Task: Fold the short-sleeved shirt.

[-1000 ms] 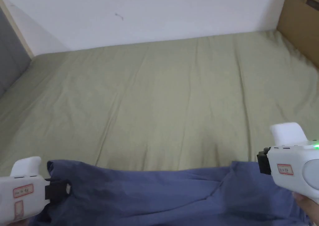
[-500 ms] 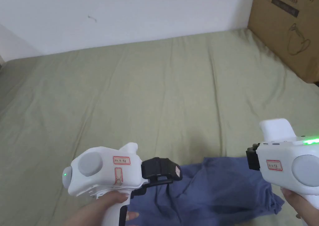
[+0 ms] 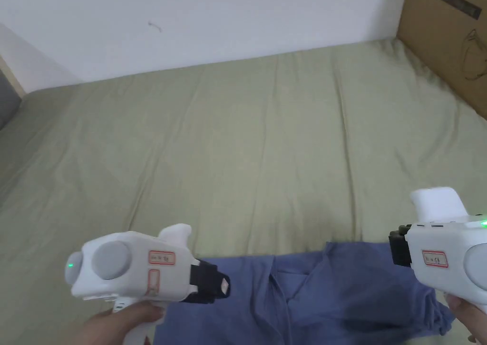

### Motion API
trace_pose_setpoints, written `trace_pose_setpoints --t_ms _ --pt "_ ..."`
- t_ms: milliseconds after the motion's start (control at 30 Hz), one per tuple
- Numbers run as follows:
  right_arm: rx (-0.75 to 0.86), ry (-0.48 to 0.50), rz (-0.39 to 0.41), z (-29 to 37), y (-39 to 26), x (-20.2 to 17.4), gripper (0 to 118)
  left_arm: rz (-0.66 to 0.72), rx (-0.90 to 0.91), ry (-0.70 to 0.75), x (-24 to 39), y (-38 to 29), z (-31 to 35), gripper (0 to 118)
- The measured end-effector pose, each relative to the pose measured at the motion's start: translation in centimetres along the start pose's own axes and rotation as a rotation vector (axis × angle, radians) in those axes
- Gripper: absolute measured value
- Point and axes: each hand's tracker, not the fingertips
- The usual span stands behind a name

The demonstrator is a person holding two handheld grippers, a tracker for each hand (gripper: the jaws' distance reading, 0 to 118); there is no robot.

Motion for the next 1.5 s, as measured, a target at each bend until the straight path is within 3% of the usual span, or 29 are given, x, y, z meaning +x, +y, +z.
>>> trace_pose_setpoints --t_ms 167,267,433,600,667,767,800,933,1033,1100,1133,1233,1333,1367,1400,1433,1467,1500 --pt "-0.011 -0.004 0.002 -0.3 -0.2 0.0 1 0.112 -0.100 -0.095 0.7 -1.2 -6.6 0" --pt "-0.021 -0.011 0.007 -0.6 -0.5 -0.1 1 0.136 -0.053 -0.149 0.9 -1.3 -8.0 0" --pt "-0.027 0.002 0.001 -0.8 -0.7 -0.4 1 0.256 -0.054 -0.402 -1.0 -1.8 -6.1 0" --pt "-0.013 0.010 0.011 -0.3 -0.5 -0.7 1 0.187 0.143 -0.354 -4.5 -2.6 1.2 2" --pt "-0.008 0.014 0.005 -0.2 -0.4 -0.5 1 0.201 0.223 -0.324 -7.1 -3.1 4.3 23" --pt "-0.005 0.016 -0.001 -0.1 -0.2 -0.4 1 0.255 0.237 -0.331 -10.4 -4.0 6.4 97" --pt "-0.004 0.012 0.000 -0.1 -0.2 -0.4 1 0.271 0.242 -0.344 -11.4 -4.4 6.4 115" --pt "-0.013 0.006 0.004 -0.2 -0.3 -0.4 1 0.313 0.253 -0.384 -14.1 -5.2 4.9 117" --pt "-0.027 -0.007 0.019 -0.4 -0.4 -0.6 1 0.366 0.160 -0.458 -15.4 -5.7 1.7 117" --pt "-0.039 -0.015 0.030 -0.5 -0.5 -0.7 1 0.361 0.206 -0.589 -14.7 -6.2 0.0 118" --pt "-0.045 -0.018 0.035 -0.6 -0.5 -0.8 1 0.346 0.231 -0.651 -15.0 -5.8 -0.6 118" --pt "-0.056 -0.028 0.045 -0.9 -0.4 -0.9 1 0.409 0.032 -0.817 -14.7 -5.1 -3.9 118" --pt "-0.064 -0.022 0.046 -1.2 -0.2 -1.0 1 0.307 0.057 -0.774 -14.3 -4.6 -4.3 116" --pt "-0.066 -0.017 0.043 -1.2 -0.1 -1.1 1 0.321 0.064 -0.778 -14.5 -4.6 -4.4 107" --pt "-0.067 -0.011 0.040 -1.3 -0.1 -1.1 1 0.336 0.095 -0.768 -15.0 -4.9 -4.4 73" --pt "-0.067 -0.007 0.037 -1.3 -0.1 -1.2 1 0.353 0.140 -0.724 -15.4 -5.2 -4.1 25" --pt "-0.066 -0.004 0.035 -1.3 -0.1 -1.2 1 0.383 0.172 -0.635 -16.0 -5.6 -4.0 7" --pt "-0.064 -0.001 0.035 -1.3 -0.1 -1.3 1 0.389 0.167 -0.418 -16.5 -5.9 -4.3 7"
